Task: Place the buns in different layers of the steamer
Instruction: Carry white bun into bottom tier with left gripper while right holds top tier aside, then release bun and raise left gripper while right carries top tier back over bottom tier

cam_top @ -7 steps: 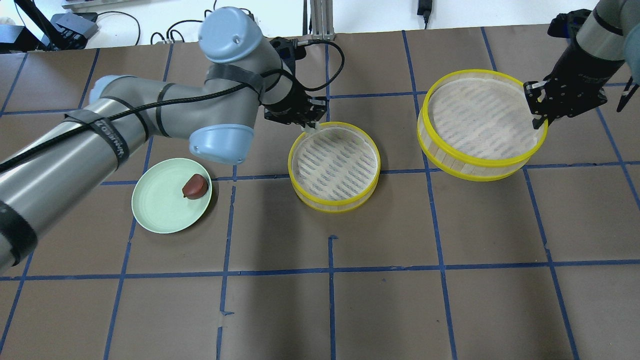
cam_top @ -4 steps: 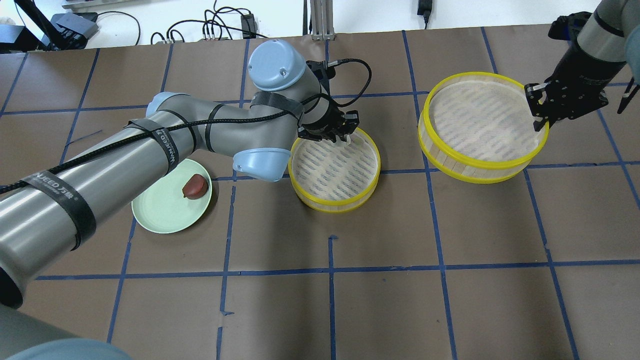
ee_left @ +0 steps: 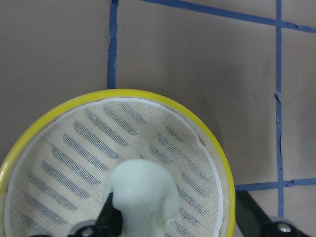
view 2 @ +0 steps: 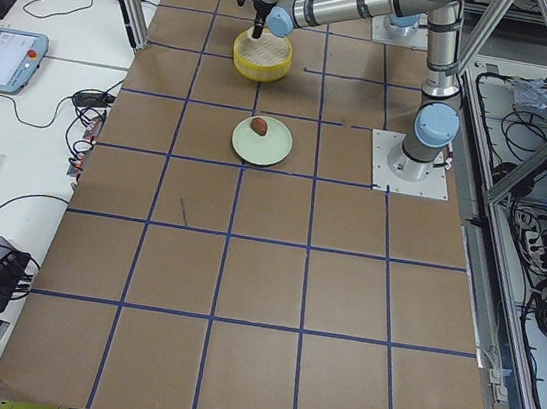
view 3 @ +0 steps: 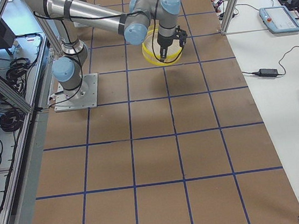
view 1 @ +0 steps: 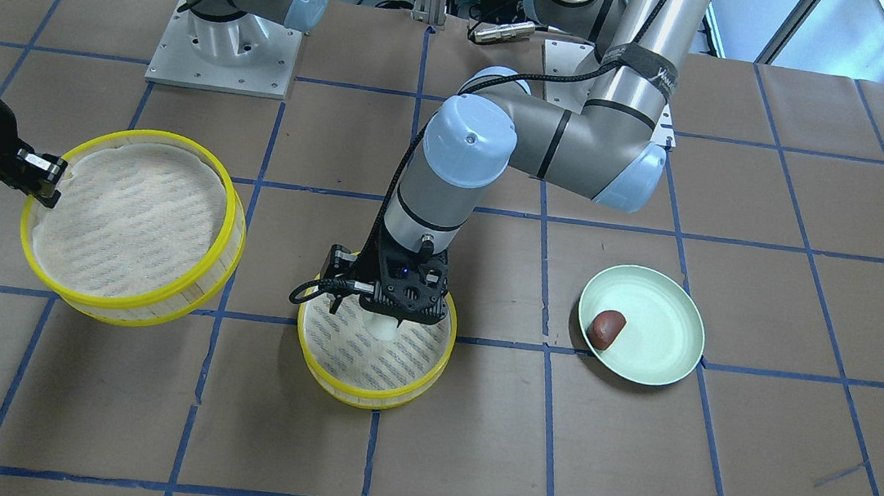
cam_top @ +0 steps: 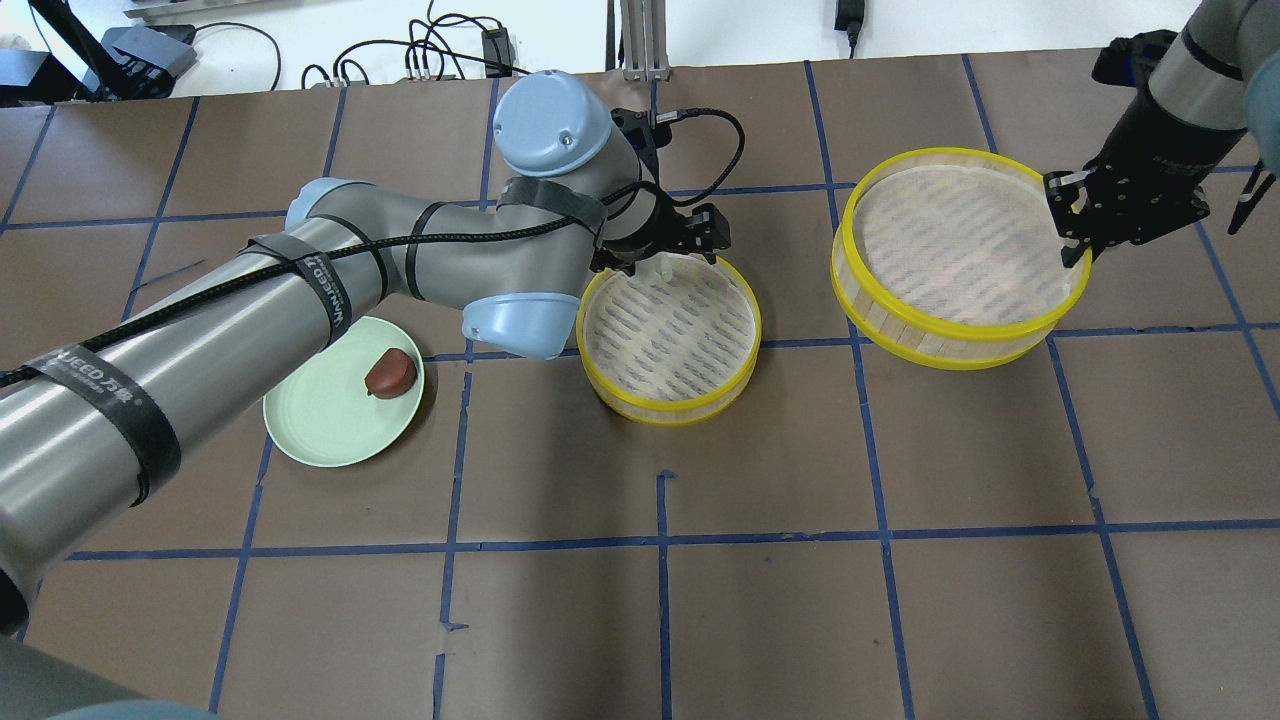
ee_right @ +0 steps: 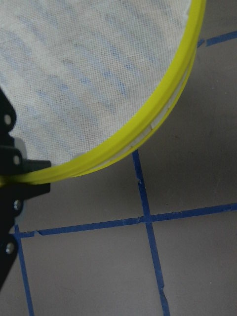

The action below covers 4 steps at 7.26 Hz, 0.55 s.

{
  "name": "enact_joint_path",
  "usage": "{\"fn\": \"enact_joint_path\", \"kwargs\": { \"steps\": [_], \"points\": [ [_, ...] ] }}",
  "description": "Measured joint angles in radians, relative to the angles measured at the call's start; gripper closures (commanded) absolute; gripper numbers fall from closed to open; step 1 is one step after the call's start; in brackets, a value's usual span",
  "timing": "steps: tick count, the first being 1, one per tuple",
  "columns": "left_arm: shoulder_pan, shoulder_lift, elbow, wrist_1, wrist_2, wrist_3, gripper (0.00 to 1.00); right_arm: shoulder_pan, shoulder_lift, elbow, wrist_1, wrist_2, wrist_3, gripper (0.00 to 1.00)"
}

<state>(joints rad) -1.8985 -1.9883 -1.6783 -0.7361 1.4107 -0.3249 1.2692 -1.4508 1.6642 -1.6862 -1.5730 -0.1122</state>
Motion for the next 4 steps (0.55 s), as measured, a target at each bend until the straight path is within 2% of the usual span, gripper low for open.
{"fn": "enact_joint_path", "kwargs": {
  "steps": [2,4],
  "points": [
    [0.012,0.010,0.001,-0.007,0.063,0.067,0.00,0.003,0.000,0.004,0.007,0.002,0.007,0.96],
    [0.051,0.038,0.005,-0.062,0.075,0.135,0.00,0.013,-0.001,0.005,0.007,0.011,0.040,0.96]
  ]
}}
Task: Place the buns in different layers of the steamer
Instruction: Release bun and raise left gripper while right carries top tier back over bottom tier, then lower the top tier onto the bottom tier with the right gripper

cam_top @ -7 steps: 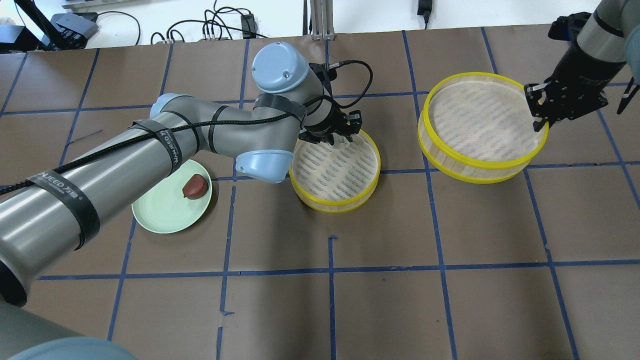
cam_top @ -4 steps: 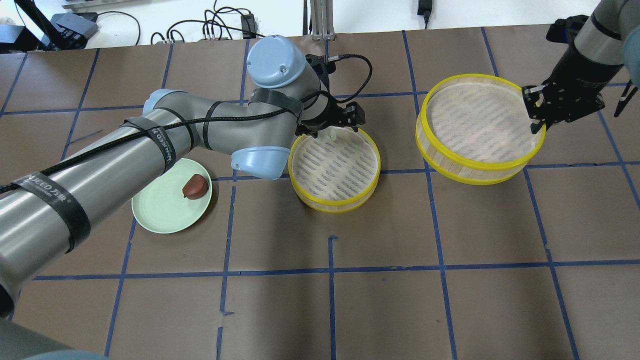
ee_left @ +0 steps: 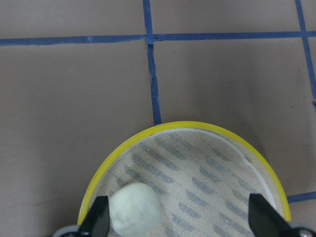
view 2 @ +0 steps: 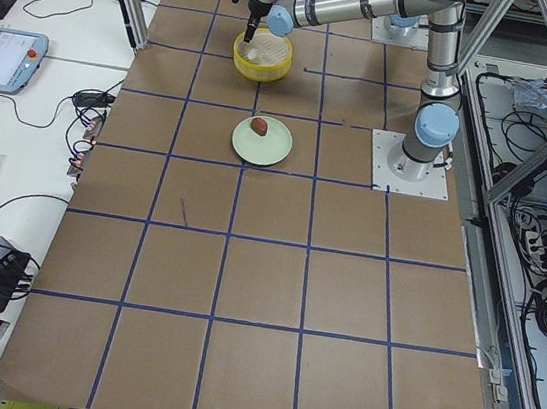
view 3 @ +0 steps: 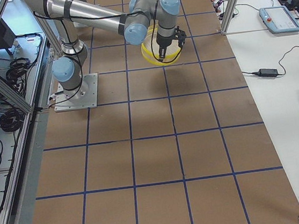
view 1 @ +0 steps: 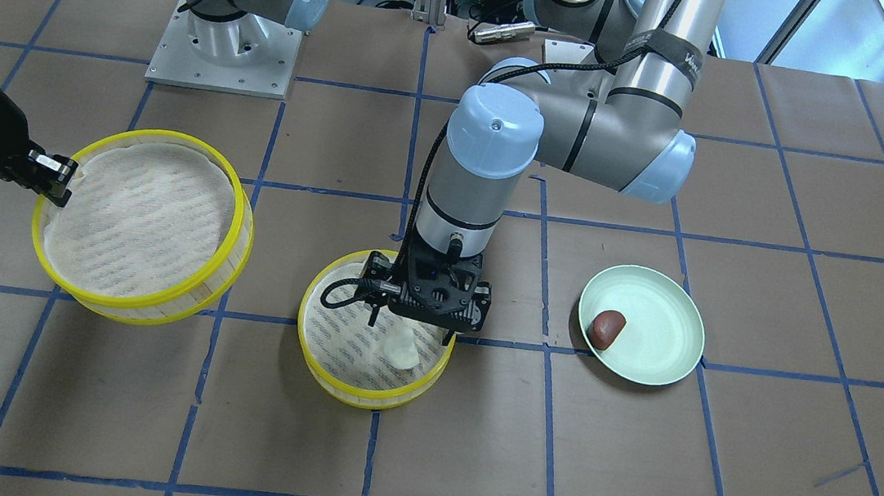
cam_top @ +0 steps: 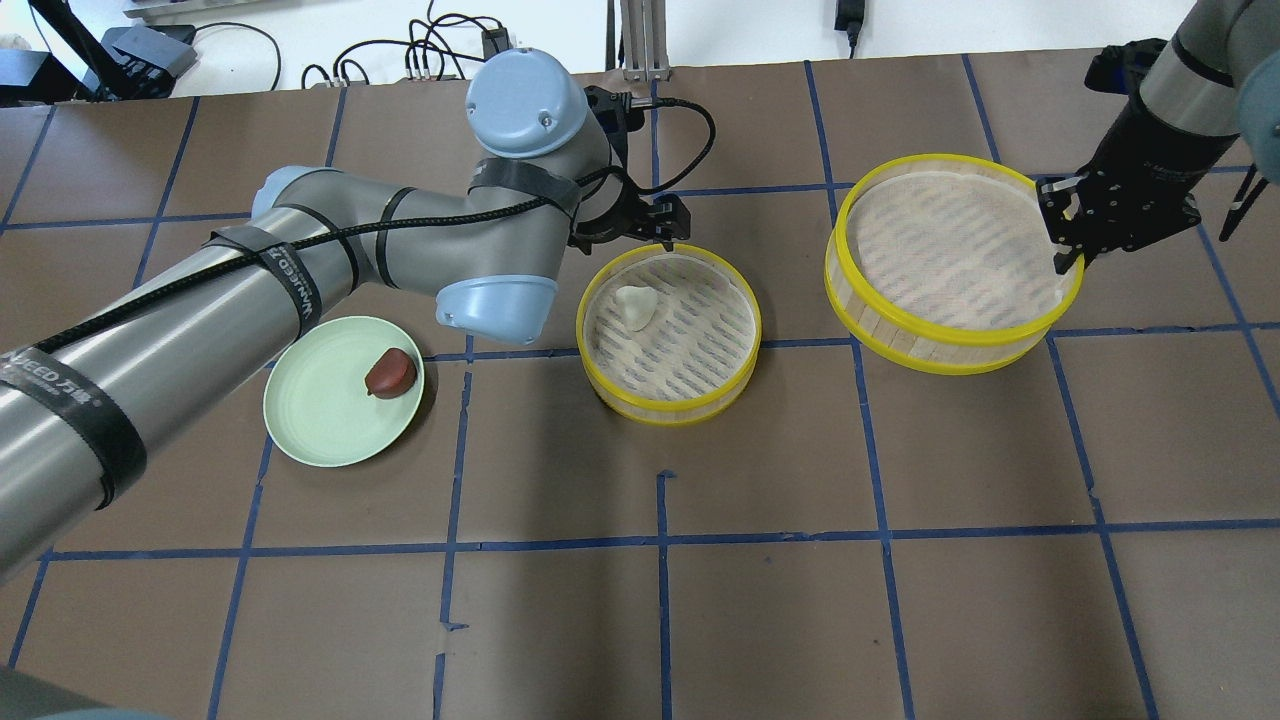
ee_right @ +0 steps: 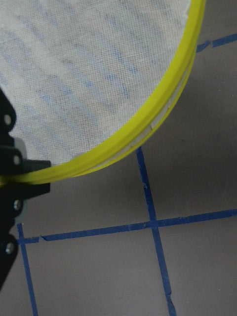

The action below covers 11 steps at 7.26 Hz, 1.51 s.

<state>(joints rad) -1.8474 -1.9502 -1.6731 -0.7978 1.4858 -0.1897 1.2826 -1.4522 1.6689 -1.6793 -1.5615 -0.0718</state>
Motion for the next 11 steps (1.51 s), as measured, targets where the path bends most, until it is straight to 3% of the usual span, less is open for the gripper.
{"fn": "enact_joint_path", "kwargs": {
  "steps": [3,7,11],
  "points": [
    [0.185,0.136,0.027,-0.281,0.002,0.179,0.00,0.132,0.025,-0.002,-0.034,0.041,0.274,0.96],
    [0.347,0.291,0.137,-0.643,0.029,0.362,0.00,0.417,0.188,-0.015,-0.273,0.047,0.710,0.96],
    [0.372,0.324,0.125,-0.706,0.037,0.385,0.00,0.496,0.237,-0.009,-0.294,0.035,0.801,0.95]
  ]
}}
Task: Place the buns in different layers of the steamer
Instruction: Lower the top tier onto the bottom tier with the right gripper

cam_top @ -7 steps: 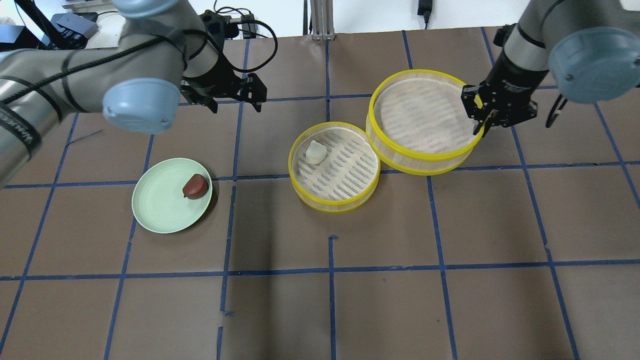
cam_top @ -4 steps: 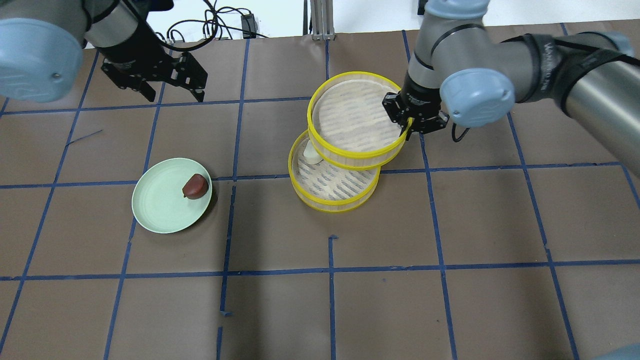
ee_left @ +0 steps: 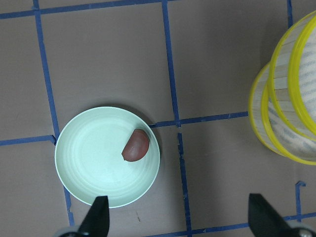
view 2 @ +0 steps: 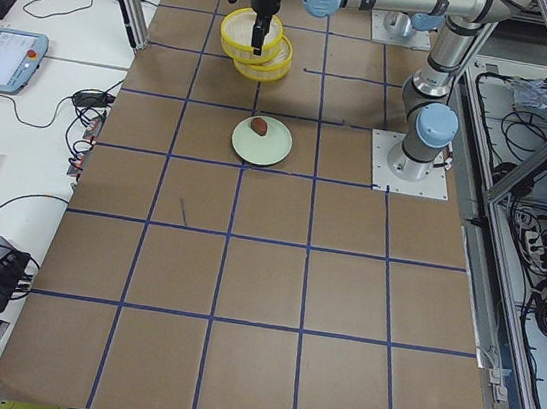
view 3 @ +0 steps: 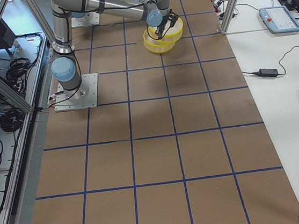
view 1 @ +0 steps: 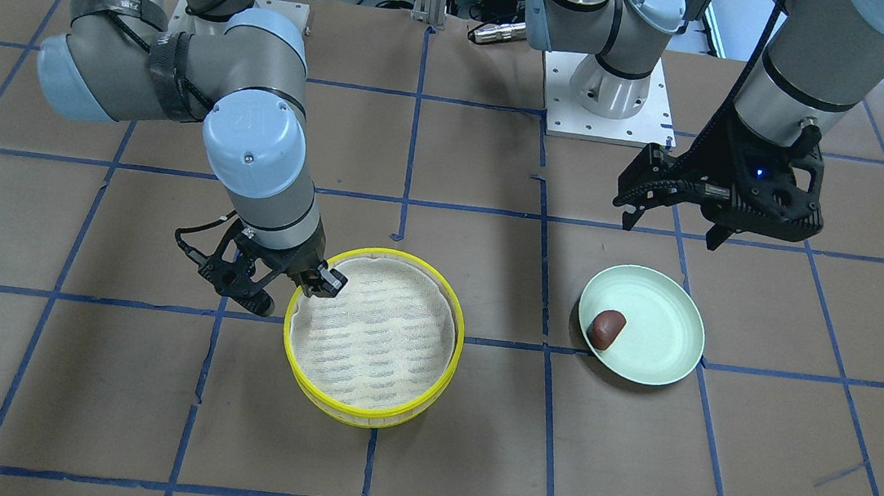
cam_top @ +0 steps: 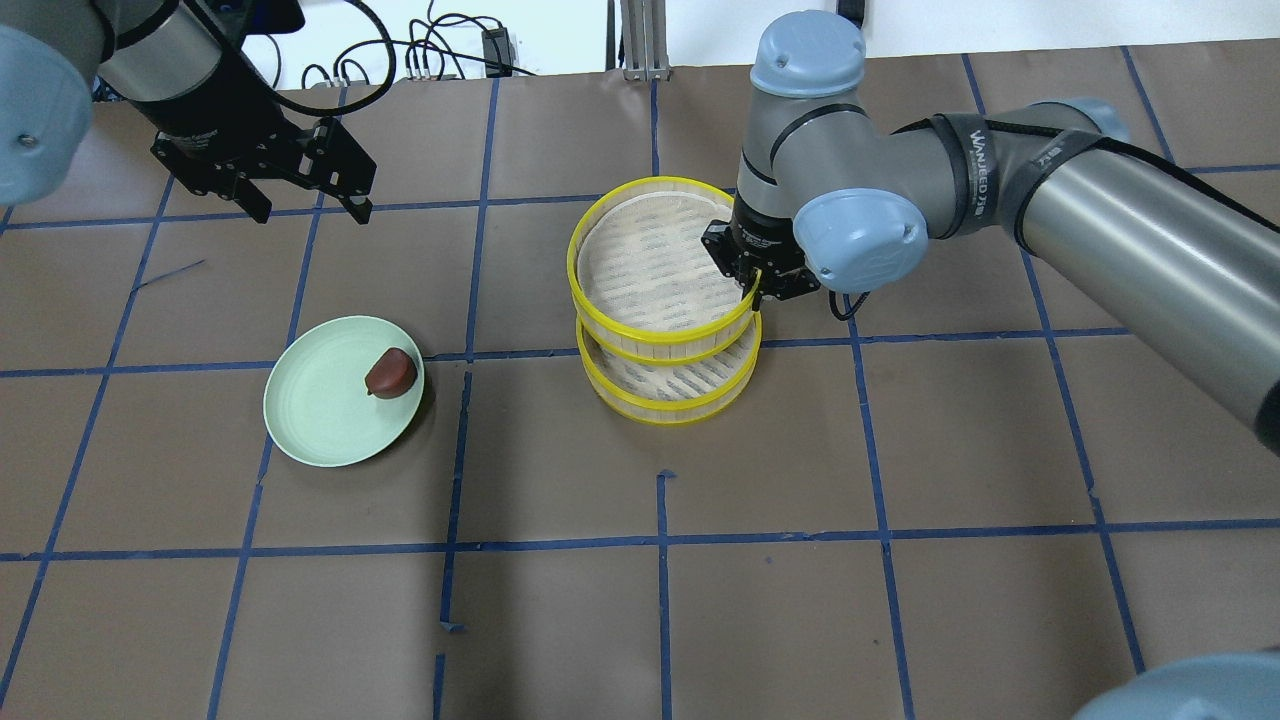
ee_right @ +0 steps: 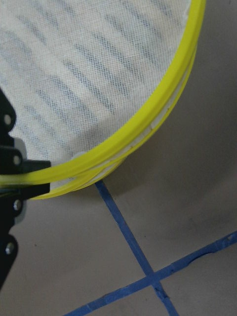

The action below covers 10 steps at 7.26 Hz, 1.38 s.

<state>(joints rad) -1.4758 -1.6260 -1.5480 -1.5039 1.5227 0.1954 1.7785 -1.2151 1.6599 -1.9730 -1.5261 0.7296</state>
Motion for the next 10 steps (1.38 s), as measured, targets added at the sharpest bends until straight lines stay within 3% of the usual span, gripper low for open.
{"fn": "enact_joint_path", "kwargs": {
  "steps": [8,10],
  "points": [
    [-0.005,0.004,-0.023,-0.002,0.008,0.006,0.00,0.012,-0.041,0.043,0.045,-0.007,0.006,0.95],
    [-0.001,0.005,-0.024,-0.002,0.008,0.021,0.00,0.012,-0.049,0.055,0.052,-0.007,0.007,0.88]
  ]
}}
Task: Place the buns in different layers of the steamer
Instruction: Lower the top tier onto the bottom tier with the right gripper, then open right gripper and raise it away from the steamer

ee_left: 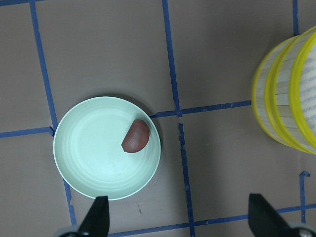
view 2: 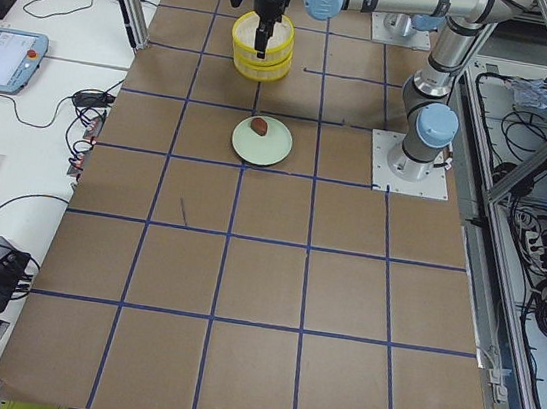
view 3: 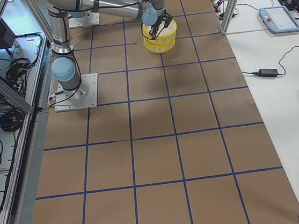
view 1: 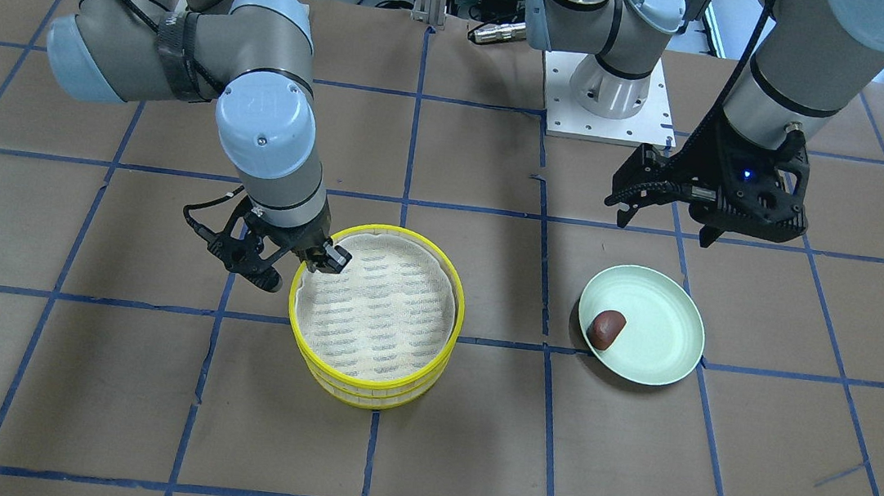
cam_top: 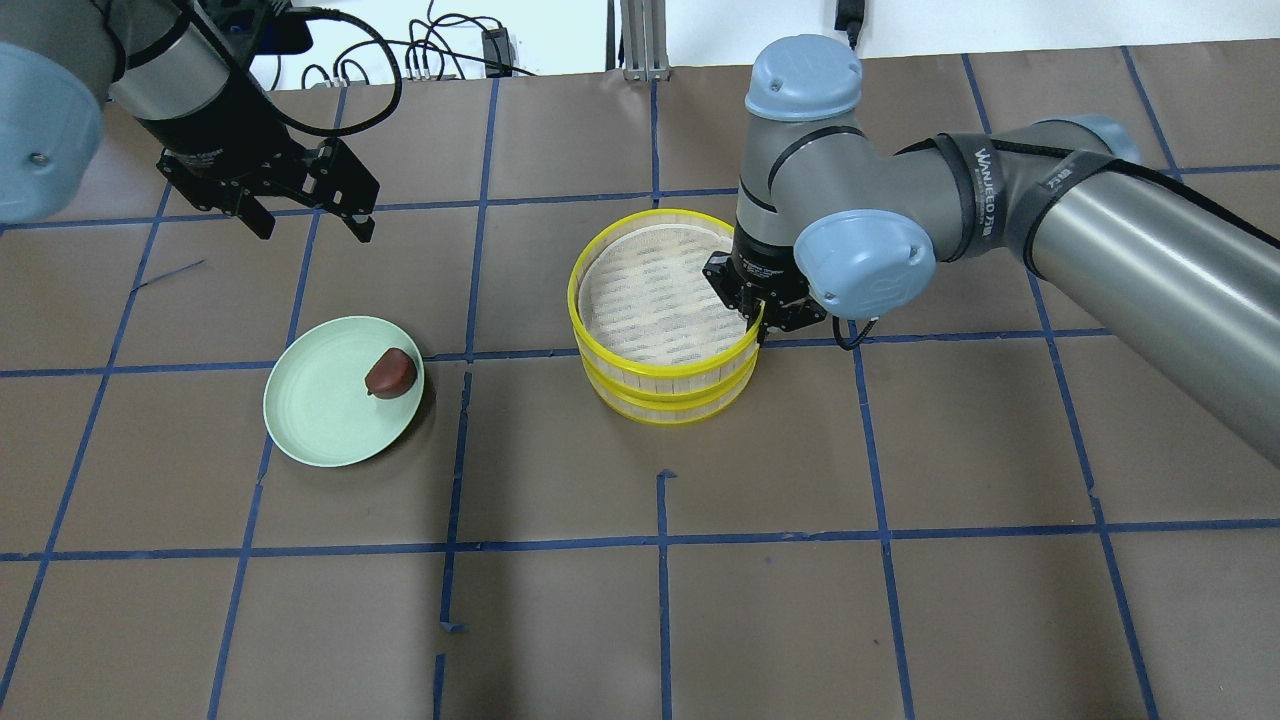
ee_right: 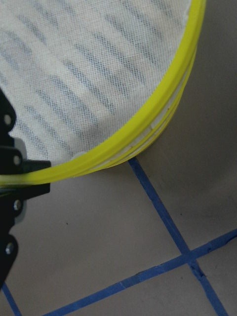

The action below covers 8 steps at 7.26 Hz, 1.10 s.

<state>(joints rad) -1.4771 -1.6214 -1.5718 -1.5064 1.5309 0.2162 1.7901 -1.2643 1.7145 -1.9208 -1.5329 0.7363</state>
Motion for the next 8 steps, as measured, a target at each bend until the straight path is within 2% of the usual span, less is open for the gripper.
{"fn": "enact_joint_path", "kwargs": {
  "steps": [1,2,3,4,8],
  "points": [
    [0.001,0.000,0.000,0.000,0.000,0.005,0.00,0.000,-0.001,0.004,-0.001,0.001,0.000,0.79],
    [0.001,0.000,-0.001,-0.001,0.000,0.007,0.00,0.000,-0.001,0.005,-0.003,0.002,0.000,0.66],
    [0.002,0.000,-0.003,-0.001,0.000,0.008,0.00,0.000,-0.001,0.006,-0.007,0.005,0.001,0.23],
    [0.004,0.000,-0.007,0.000,0.000,0.011,0.00,0.000,-0.001,0.007,-0.008,0.005,0.001,0.00],
    [0.006,0.003,-0.012,0.003,0.000,0.020,0.00,-0.024,-0.009,-0.007,0.000,-0.009,-0.009,0.00]
  ]
}}
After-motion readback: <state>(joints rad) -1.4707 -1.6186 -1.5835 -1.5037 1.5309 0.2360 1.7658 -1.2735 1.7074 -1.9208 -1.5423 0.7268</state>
